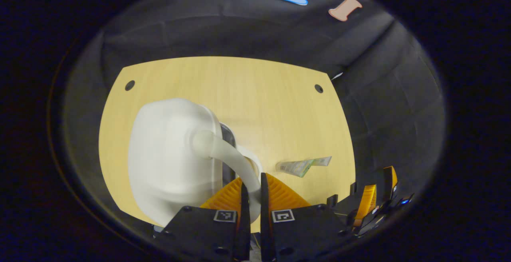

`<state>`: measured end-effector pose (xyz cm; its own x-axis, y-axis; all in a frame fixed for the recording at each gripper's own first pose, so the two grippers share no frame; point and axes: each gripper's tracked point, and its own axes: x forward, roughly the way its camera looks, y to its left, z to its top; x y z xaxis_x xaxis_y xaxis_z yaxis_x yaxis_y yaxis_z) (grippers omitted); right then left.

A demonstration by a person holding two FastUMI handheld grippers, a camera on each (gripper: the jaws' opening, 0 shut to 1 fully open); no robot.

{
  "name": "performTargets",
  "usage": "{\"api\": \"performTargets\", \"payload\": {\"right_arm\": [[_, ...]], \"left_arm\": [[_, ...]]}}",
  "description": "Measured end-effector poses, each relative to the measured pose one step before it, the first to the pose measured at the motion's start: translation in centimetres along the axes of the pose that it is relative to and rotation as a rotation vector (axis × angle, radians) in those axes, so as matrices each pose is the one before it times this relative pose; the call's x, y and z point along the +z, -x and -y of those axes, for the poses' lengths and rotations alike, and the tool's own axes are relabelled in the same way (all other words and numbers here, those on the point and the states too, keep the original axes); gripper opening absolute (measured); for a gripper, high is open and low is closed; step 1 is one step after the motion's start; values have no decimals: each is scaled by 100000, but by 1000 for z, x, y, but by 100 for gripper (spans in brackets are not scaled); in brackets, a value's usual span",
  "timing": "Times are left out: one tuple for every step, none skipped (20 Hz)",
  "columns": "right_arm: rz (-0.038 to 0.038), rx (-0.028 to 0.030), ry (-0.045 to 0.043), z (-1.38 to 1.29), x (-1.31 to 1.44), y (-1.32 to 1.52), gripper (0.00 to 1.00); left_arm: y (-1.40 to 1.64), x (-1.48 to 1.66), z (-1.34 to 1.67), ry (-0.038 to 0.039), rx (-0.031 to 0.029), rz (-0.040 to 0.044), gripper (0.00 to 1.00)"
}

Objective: First open the suitcase, pack the skin care products into it, and then close the suitcase.

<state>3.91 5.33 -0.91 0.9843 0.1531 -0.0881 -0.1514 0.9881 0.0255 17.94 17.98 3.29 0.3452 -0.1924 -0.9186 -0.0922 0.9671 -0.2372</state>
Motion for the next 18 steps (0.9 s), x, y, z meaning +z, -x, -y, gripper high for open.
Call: {"api": "performTargets", "payload": {"right_arm": [[-245, -252, -731, -76, -41, -70, 94], [10, -305, -539, -153, 157, -67, 94], [10, -531, -324, -195, 157, -40, 94], [232, -601, -43, -164, 315, 45, 94], [350, -767, 200, -185, 244, -32, 94], [192, -914, 592, -158, 288, -70, 94], [108, -1068, 812, -257, 130, -151, 95], [143, -986, 623, -285, 270, -155, 94], [4, -729, 209, -483, 174, -185, 94], [-33, -489, -179, -575, 246, -183, 95], [-47, -507, -482, -582, 174, -114, 95], [-186, -591, -611, -572, 267, -230, 94], [-125, -800, -378, -549, 99, -179, 94], [-350, -1002, -40, -536, 221, -97, 94], [-206, -1341, -16, -452, 91, -60, 94], [-347, -1239, -410, -399, 158, -26, 95], [-653, -1132, -741, -470, -114, 36, 95], [-928, -1320, -598, -398, 23, 43, 94]], "left_arm": [[1747, 895, -1353, 1968, 40, 1174, 18], [1546, 700, -1775, 1867, 1452, 1885, 18], [1888, 1053, -2009, -800, 2034, 2030, 18], [1403, 1014, -2326, -1827, 3044, 2773, 18], [1372, 1228, -2435, -2527, 4100, 2942, 18], [1062, 1122, -2715, -2833, 4845, 3157, 18], [812, 874, -2733, -3028, 4637, 2709, 18], [714, 468, -2343, -2007, 3412, 2542, 18], [243, 287, -2405, 61, 2160, 1382, 18], [-198, -236, -2047, 1296, 1495, 272, 14], [-431, -27, -2312, 892, 1683, 698, 14], [-751, -11, -2755, -131, 2358, 1010, 17], [-888, -126, -2574, 241, 2394, 642, 14], [-1342, -404, -2469, 410, 1687, -606, 14], [-1348, -534, -2259, 470, 2000, -1365, 14], [-1587, -838, -2228, -118, 2640, -1832, 14], [-1817, -1016, -2444, -699, 3117, -2451, 14], [-1968, -1121, -2253, -879, 1867, -1725, 14]]}}
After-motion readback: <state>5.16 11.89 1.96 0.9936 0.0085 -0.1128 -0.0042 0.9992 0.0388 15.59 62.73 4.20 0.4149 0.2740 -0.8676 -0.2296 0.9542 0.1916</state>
